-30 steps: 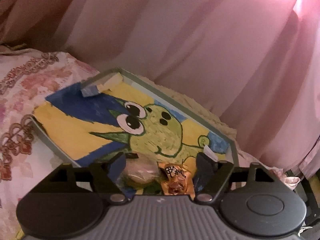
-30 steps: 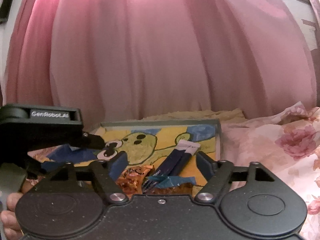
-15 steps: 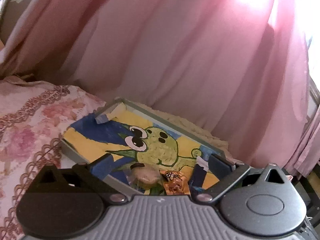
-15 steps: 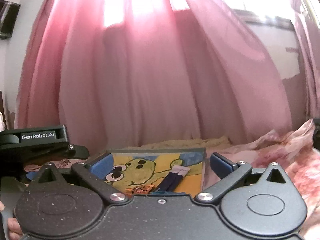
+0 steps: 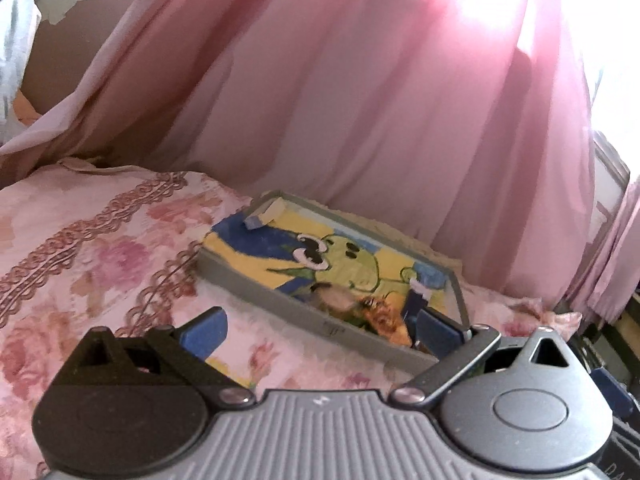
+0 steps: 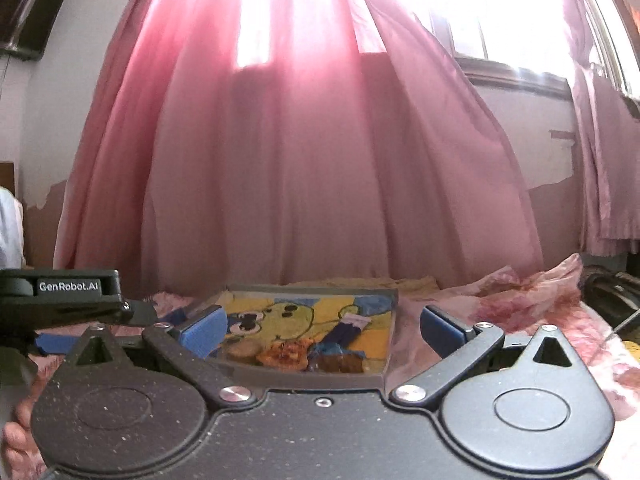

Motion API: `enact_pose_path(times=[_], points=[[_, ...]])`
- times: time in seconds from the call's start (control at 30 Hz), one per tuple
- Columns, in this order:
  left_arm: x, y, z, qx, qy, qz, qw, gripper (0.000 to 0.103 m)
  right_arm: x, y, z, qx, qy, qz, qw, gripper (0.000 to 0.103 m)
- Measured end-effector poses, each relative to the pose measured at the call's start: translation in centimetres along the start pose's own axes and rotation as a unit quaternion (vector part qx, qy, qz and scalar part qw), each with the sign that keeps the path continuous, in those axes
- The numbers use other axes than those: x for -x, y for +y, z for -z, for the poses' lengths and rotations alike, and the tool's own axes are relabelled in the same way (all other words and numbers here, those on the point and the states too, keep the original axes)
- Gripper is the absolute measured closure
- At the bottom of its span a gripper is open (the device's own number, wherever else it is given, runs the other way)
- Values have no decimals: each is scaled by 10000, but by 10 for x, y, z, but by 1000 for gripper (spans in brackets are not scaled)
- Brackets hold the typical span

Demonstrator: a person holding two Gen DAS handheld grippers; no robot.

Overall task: Organize snacks
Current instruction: 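Open both grippers to release the bags into the tray, then move both grippers back toward the remaining snacks on the bedspread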

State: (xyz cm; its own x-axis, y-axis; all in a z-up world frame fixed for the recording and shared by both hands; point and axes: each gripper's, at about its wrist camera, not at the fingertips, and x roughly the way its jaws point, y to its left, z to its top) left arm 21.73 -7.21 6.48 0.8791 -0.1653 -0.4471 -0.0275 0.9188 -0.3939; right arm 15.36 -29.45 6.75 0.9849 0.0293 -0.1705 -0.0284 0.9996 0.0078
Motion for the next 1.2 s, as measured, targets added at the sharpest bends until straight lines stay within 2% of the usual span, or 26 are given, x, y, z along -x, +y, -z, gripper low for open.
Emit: enact_pose_path(times=[0.37, 0.57, 0.83, 1.1, 1.2], points=[[40, 23, 42, -232, 155, 4, 9996, 1, 55, 19, 34, 328, 241, 216, 9989, 1], [60, 32, 63, -378, 248, 16, 9990, 1, 80, 22, 48, 101, 547, 331, 9979, 1], [79, 42, 90, -727, 511, -6, 9960, 1, 97, 27, 69, -110, 1382, 573, 9887, 1], [79, 57, 116, -808, 1144, 13, 9901, 1, 92, 29, 84, -163, 2195, 780, 9723, 1], [78, 61, 123, -780, 1326, -35, 9881, 1, 86, 32, 88, -108, 2449, 692, 9670, 1]])
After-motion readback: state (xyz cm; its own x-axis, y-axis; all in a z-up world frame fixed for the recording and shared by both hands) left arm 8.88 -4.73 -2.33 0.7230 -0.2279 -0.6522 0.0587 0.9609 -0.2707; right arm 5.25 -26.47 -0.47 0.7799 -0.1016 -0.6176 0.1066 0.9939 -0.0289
